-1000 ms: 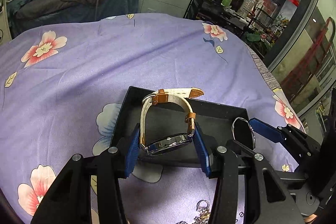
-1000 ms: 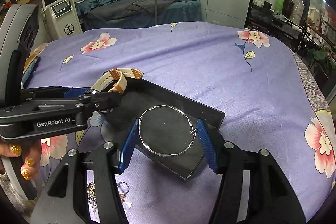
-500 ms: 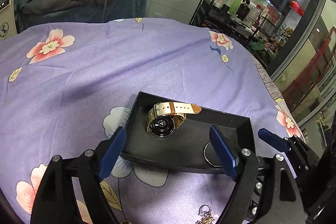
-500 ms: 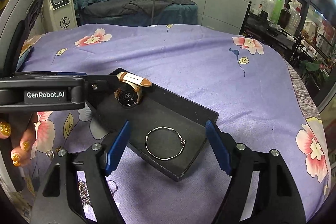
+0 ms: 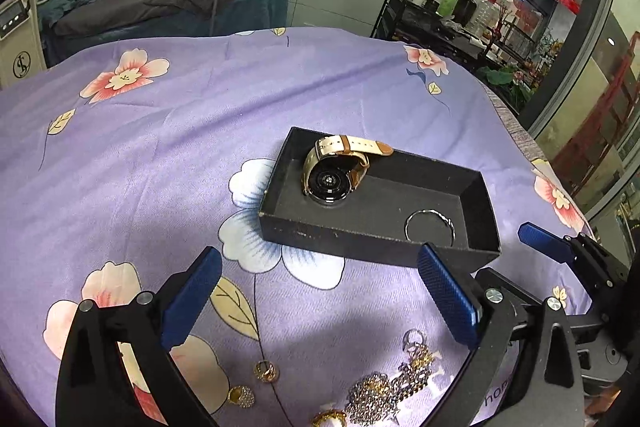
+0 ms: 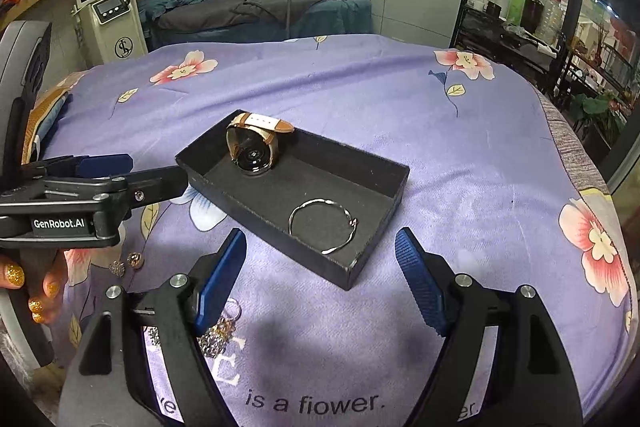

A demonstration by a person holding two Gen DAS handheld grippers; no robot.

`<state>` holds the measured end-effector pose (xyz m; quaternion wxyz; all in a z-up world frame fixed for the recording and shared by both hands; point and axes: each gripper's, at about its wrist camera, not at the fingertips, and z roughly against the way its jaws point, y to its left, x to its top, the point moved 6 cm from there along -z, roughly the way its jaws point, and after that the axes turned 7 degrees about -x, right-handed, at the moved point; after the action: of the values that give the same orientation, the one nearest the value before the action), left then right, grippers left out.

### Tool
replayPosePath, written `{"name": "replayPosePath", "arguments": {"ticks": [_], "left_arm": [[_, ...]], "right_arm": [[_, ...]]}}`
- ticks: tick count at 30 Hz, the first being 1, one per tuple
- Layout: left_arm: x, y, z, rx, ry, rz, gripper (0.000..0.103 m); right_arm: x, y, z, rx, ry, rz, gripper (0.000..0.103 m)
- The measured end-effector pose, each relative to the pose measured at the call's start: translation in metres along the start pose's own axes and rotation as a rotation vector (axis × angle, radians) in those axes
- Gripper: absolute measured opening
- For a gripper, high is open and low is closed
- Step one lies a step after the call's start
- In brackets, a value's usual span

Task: Organize jewelry
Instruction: 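Withdraw both open tools from the box back to the jewelry pile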

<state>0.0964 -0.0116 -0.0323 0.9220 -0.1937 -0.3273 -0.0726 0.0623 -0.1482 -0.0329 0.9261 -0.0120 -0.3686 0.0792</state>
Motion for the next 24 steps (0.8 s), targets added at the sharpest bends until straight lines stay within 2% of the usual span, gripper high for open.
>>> {"name": "replayPosePath", "arguments": {"ticks": [7,14,21,24], "left_arm": [[-0.026,0.002,0.005,0.005,0.047,-0.001,0.096],[-0.052,0.01,0.014,0.029,0.061,0.017,0.096],[-0.077,0.028,0.023,0.043,0.086,0.06,0.096],[-0.084,0.029,0.027,0.04,0.09,0.044,0.096]], "right_arm": [[-0.03,0.014,0.002,0.053,0.059,0.009,0.077],[-0.051,0.022,0.004,0.085,0.099,0.008,0.077],[-0.062,0.026,0.009,0.101,0.104,0.023,0.077],[-0.065,0.028,0.009,0.107,0.106,0.047,0.077]]}}
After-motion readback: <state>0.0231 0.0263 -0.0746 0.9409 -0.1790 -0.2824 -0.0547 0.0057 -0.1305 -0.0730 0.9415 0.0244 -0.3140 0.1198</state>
